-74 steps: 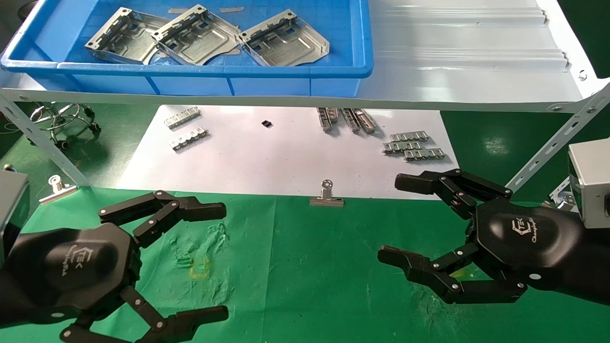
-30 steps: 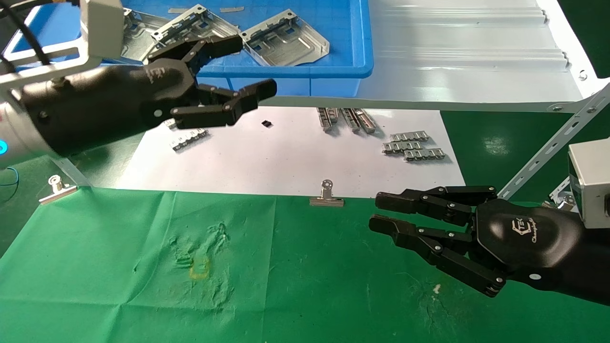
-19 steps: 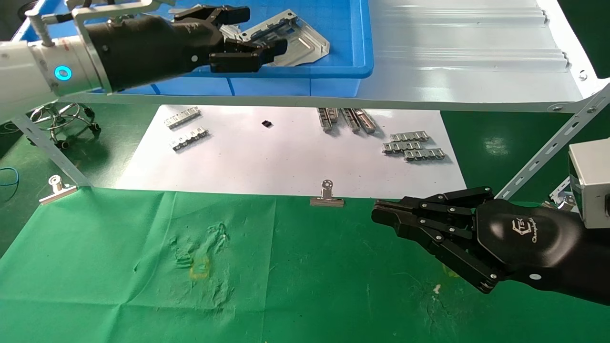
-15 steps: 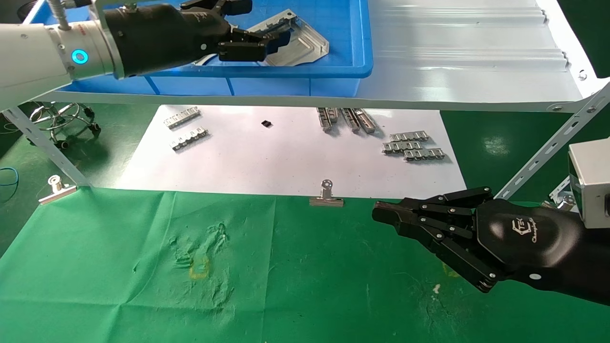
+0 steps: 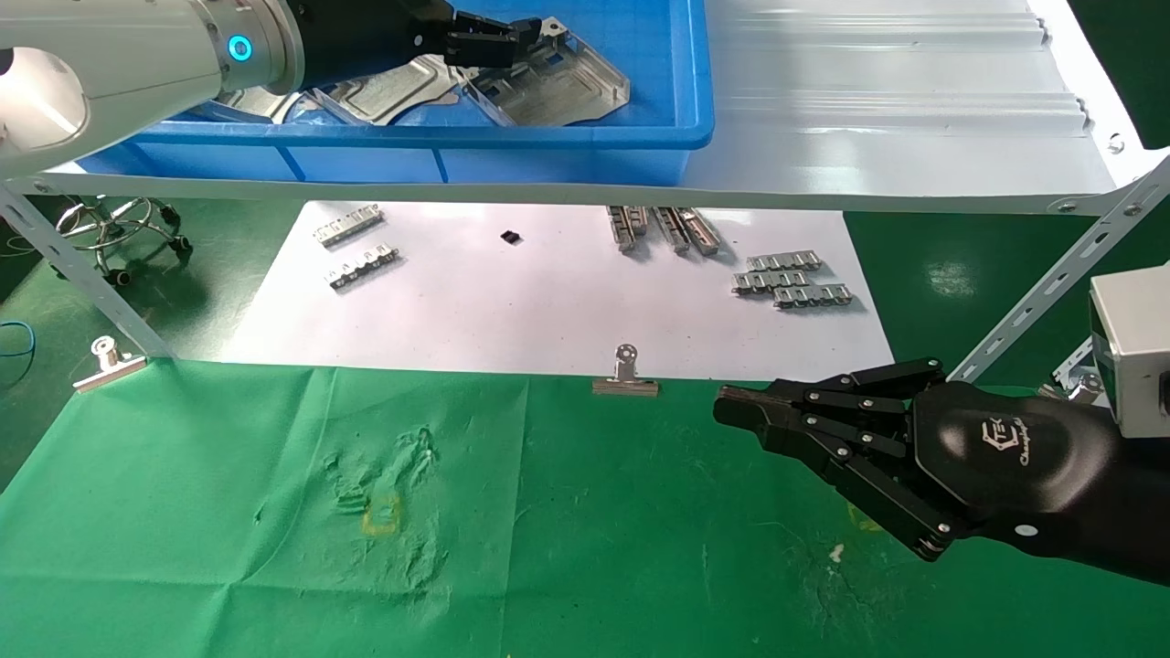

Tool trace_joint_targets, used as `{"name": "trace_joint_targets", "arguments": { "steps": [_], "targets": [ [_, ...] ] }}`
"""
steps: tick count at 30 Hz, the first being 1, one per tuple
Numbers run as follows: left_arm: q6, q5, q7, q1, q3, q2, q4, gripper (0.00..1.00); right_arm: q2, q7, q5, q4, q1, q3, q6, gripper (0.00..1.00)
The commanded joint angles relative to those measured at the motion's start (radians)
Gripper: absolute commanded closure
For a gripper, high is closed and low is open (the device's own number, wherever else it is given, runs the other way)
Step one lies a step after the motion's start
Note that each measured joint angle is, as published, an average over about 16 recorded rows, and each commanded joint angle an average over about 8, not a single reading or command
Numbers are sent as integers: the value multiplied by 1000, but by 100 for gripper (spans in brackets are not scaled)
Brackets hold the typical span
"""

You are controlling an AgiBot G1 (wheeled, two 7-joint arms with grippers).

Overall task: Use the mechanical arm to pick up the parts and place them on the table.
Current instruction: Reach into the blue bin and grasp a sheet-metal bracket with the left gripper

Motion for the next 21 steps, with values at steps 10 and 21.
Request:
{"name": "trace_joint_targets", "arguments": {
  "steps": [10,21],
  "targets": [
    [-7,-5,-9,2,13,18,26,100,0,0,0,0,0,0,0,100],
    [-62,-10,-9,36,46,25,-20,100,0,0,0,0,0,0,0,100]
  ]
}}
